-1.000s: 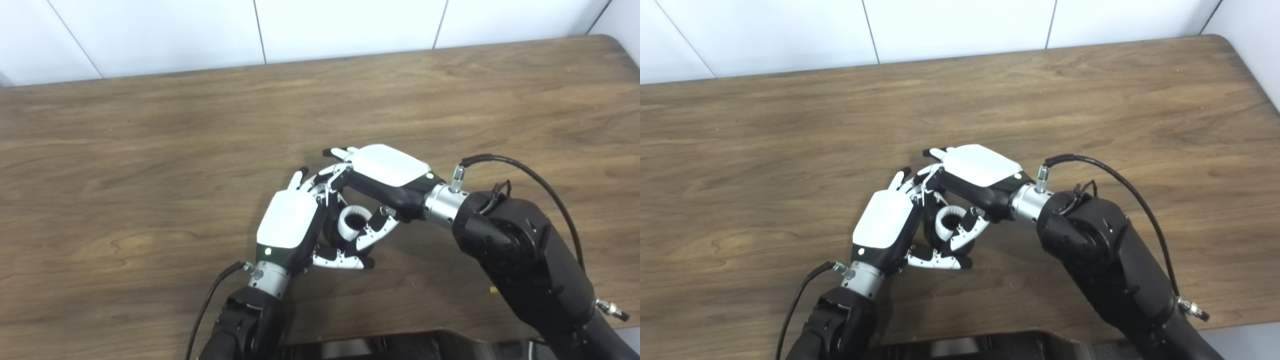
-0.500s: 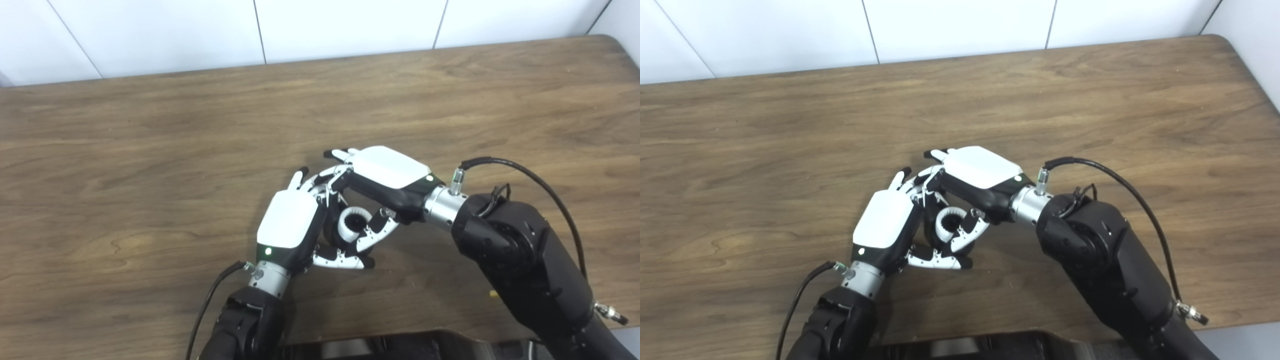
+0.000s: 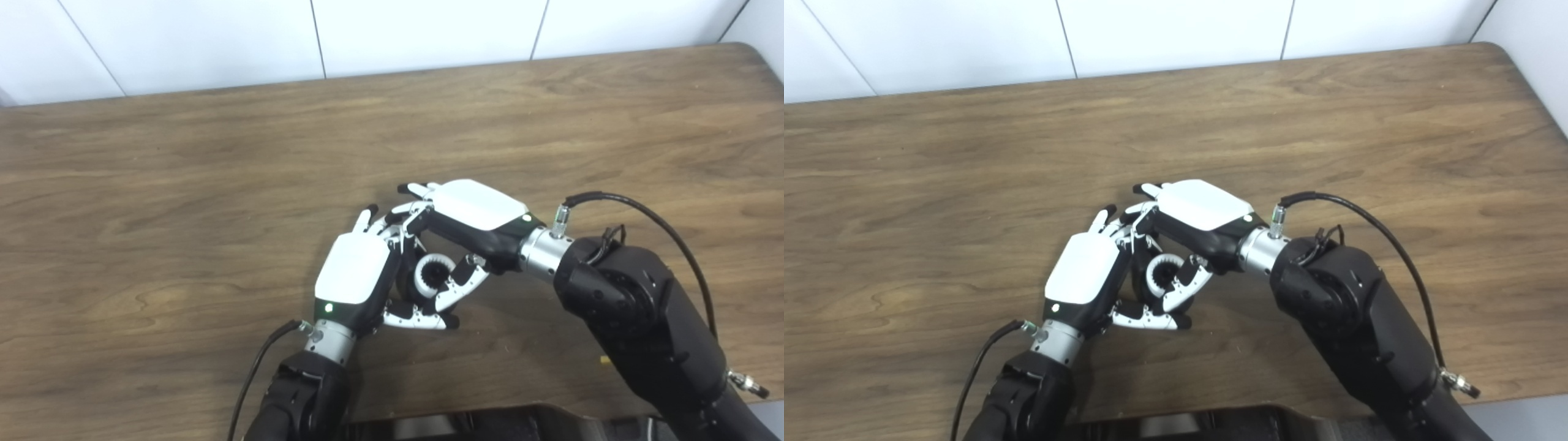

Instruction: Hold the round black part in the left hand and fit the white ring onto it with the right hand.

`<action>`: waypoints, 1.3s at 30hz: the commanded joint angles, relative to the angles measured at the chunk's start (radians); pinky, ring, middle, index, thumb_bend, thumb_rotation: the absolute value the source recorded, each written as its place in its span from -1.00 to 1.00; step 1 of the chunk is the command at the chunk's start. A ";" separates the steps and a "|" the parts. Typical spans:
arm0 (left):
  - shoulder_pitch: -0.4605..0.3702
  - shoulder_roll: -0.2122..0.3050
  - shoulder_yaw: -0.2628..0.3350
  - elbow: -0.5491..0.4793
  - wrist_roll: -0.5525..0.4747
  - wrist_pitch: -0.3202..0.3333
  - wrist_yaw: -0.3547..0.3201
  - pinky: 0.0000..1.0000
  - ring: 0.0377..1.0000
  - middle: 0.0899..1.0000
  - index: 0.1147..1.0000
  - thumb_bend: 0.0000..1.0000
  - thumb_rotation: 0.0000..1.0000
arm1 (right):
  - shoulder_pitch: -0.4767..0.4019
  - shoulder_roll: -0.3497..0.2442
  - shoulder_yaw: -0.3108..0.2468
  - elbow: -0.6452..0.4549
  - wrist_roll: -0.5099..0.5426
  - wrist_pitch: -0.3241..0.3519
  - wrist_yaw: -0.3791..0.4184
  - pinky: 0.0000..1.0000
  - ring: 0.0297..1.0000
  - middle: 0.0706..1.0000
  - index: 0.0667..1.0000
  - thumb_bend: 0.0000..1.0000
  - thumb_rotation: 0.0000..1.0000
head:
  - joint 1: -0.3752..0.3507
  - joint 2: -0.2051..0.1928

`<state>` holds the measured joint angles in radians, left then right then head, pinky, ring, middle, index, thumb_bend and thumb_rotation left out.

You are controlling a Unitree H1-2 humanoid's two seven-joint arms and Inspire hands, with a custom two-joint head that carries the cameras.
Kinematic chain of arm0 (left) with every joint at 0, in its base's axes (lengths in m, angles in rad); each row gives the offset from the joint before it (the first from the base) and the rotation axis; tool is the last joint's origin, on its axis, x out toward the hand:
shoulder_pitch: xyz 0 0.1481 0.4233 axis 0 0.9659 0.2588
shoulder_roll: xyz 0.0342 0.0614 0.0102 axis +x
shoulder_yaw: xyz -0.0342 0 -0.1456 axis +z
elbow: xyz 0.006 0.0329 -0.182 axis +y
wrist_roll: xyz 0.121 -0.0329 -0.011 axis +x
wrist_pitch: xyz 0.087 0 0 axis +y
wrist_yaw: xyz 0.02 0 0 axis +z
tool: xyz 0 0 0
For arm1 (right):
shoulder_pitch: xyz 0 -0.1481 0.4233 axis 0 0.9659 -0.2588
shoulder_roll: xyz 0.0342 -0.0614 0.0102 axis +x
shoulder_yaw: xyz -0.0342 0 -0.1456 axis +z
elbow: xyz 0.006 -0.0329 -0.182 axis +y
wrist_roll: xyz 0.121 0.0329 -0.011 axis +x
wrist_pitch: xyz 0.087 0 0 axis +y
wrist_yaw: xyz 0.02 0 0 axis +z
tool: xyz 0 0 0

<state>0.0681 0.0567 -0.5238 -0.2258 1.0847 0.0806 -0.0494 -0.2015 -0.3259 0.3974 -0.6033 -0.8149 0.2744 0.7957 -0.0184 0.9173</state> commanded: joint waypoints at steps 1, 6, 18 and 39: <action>-0.008 -0.010 -0.008 -0.017 0.014 0.004 -0.005 1.00 0.77 0.51 -0.17 0.05 -0.88 | -0.034 0.003 -0.014 -0.019 -0.006 0.007 0.004 1.00 1.00 0.75 0.22 0.99 -0.48 | -0.001 0.001; -0.006 -0.009 -0.007 -0.018 0.010 0.004 -0.007 1.00 0.78 0.51 -0.17 0.05 -0.88 | -0.036 0.005 -0.020 -0.018 -0.002 0.011 0.008 1.00 1.00 0.76 0.23 1.00 -0.47 | -0.001 0.001; -0.005 -0.009 -0.003 -0.013 0.002 -0.001 0.001 1.00 0.77 0.50 -0.17 0.05 -0.89 | -0.036 0.013 -0.035 -0.024 0.000 0.015 0.002 1.00 1.00 0.73 0.15 1.00 -0.53 | -0.007 0.003; -0.011 -0.002 0.003 0.003 -0.010 -0.005 0.002 1.00 0.78 0.50 -0.17 0.05 -0.89 | -0.120 0.028 -0.114 -0.081 0.030 0.085 0.012 1.00 0.98 0.73 0.17 1.00 -0.44 | -0.007 -0.009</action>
<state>0.0679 0.0561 -0.5204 -0.2248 1.0766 0.0807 -0.0493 -0.2827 -0.2954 0.2968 -0.6549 -0.7901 0.3584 0.8182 -0.0245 0.9081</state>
